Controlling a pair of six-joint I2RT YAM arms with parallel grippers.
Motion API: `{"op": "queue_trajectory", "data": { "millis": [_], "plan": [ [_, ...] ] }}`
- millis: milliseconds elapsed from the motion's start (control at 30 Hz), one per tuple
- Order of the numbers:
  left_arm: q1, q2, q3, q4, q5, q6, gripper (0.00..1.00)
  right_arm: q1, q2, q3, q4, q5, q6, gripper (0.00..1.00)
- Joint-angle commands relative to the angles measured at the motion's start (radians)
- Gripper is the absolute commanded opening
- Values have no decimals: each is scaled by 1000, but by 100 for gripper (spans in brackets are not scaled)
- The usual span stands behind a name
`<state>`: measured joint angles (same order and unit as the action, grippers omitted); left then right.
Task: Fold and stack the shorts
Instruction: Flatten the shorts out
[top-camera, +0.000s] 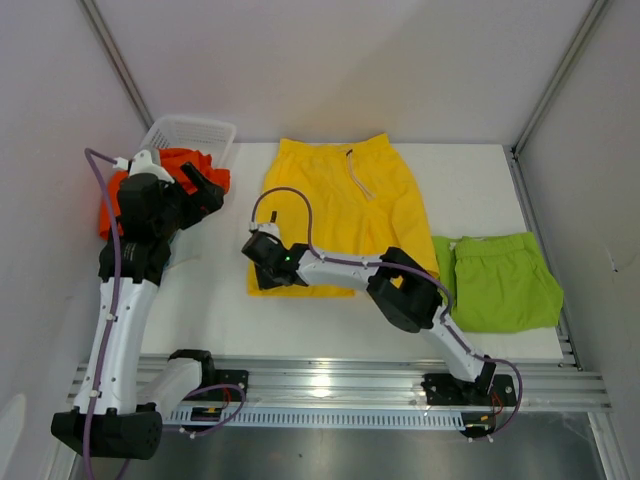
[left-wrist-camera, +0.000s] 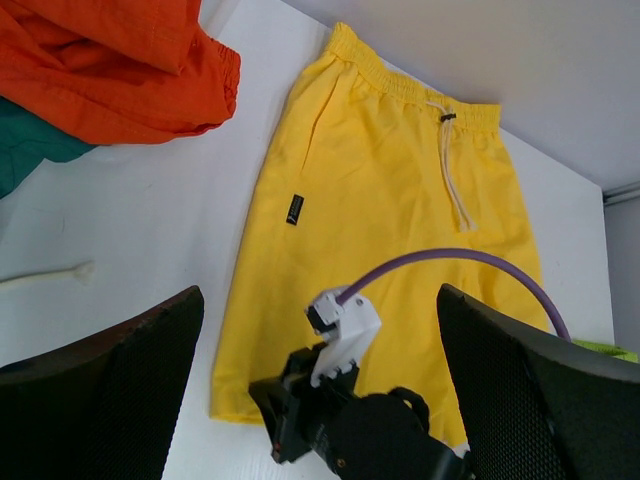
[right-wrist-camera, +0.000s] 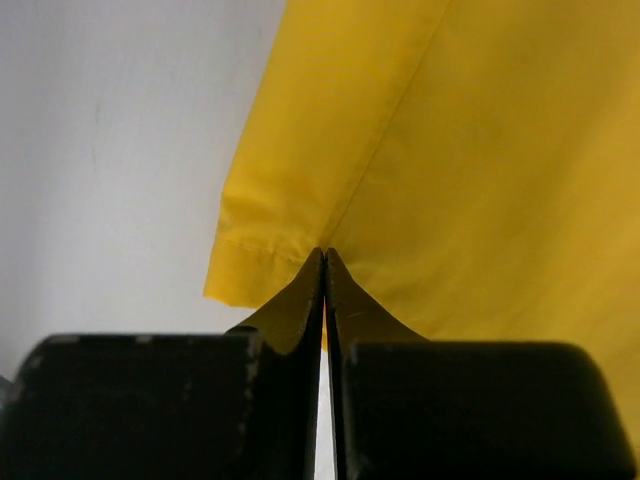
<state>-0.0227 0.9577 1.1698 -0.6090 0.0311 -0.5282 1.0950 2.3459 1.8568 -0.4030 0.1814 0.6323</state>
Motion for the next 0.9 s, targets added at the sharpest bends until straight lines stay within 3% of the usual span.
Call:
{"op": "queue_trajectory", "data": {
  "millis": [0, 133, 267, 367, 400, 633, 867],
  "plan": [
    [4, -14, -21, 18, 20, 25, 99, 35, -107, -195, -79, -14, -34, 1],
    [4, -16, -42, 28, 36, 17, 99, 78, -270, -529, -22, 4, -33, 1],
    [4, -20, -76, 49, 58, 5, 99, 153, -456, -729, -20, 78, -2, 4],
    [3, -28, -104, 66, 67, -3, 99, 196, -591, -813, -1, 75, 36, 19],
    [3, -28, -108, 71, 70, -9, 99, 207, -618, -823, 3, 76, 47, 27],
    [3, -34, -130, 80, 82, -3, 99, 301, -658, -768, -74, 156, 141, 41],
    [3, -27, -136, 77, 82, 5, 99, 318, -617, -774, -36, 138, 184, 48]
  ]
}}
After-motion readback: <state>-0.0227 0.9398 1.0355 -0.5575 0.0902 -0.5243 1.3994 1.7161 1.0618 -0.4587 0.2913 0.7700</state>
